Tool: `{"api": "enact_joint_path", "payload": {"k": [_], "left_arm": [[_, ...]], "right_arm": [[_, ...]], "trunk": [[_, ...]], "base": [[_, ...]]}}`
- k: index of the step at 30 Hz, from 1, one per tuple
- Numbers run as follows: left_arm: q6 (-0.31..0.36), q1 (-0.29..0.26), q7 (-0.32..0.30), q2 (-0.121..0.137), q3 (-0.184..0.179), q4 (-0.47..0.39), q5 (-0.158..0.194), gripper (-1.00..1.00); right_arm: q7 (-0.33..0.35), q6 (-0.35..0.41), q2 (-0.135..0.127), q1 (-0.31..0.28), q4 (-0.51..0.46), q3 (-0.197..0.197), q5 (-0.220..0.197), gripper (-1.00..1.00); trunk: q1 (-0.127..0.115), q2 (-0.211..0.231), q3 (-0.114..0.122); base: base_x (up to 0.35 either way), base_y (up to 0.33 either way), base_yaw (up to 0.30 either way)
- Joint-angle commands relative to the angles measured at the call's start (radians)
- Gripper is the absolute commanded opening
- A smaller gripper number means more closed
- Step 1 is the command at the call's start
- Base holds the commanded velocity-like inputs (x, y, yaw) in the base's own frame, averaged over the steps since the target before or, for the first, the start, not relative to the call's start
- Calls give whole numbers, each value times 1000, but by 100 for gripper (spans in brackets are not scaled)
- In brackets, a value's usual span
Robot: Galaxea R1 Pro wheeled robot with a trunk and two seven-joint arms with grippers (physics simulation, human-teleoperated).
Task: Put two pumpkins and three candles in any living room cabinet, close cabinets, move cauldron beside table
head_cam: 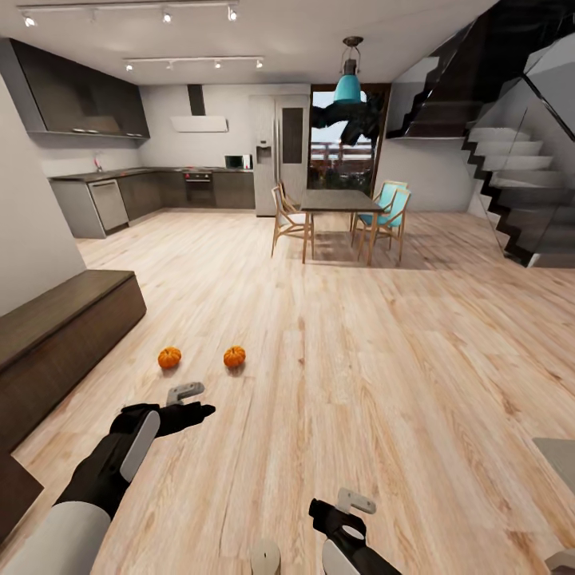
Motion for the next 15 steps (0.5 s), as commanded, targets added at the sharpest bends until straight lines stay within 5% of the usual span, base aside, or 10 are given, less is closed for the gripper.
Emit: {"api": "enact_joint_path", "payload": {"k": [1, 15], "left_arm": [[4, -1, -2, 0, -1, 0, -1, 100], [23, -5, -10, 36, 6, 1, 1, 100]], "right_arm": [[-7, -4, -1, -1, -1, 8, -10, 100], [57, 5, -1, -1, -7, 14, -11, 100]], "trunk": [[4, -8, -4], [57, -106, -48]], "base": [[0, 0, 0], [0, 0, 0]]}}
